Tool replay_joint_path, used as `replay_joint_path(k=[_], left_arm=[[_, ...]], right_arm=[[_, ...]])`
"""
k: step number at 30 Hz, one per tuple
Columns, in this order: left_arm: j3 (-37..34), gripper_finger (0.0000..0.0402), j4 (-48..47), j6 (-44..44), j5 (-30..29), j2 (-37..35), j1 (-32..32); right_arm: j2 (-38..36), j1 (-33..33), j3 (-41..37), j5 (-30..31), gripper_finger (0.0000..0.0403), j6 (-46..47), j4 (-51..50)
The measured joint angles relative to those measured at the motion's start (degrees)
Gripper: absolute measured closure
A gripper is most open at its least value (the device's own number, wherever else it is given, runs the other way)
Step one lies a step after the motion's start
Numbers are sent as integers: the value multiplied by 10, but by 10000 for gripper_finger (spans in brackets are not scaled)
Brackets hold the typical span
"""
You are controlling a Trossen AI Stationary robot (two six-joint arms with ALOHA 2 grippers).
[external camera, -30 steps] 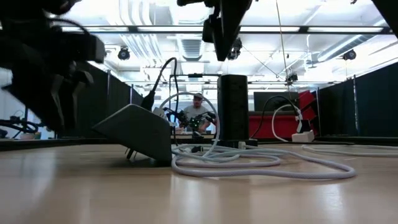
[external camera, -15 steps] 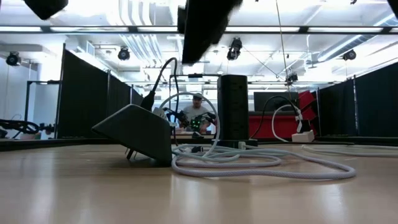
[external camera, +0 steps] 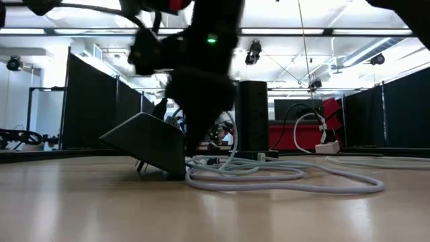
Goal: Insert USB
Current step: Adjust the bottom black outlet extension
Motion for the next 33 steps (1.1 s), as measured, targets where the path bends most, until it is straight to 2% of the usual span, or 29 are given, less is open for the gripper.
replay_joint_path(k=[4,8,10,16,22,33], left_arm=[[0,401,-13,0,-10,1,0],[0,402,-32,-5,-20,-3,0],[0,402,-40,-16,-20,-6,0],[0,402,-69,-51,-19,-13,0],[0,402,-78,-71,-20,-16,0],[0,402,-78,-94,-31,-15,0]], right_arm=[[13,-11,8,2,401,-30,65],[7,-22,33,-108,401,-57,203],[1,-24,54,-95,401,-44,174],[-49,-28,116,-78,402,-57,-55],[-92,-22,101,-82,403,-44,-243],[-78,-19,-63,-90,403,-10,-73]])
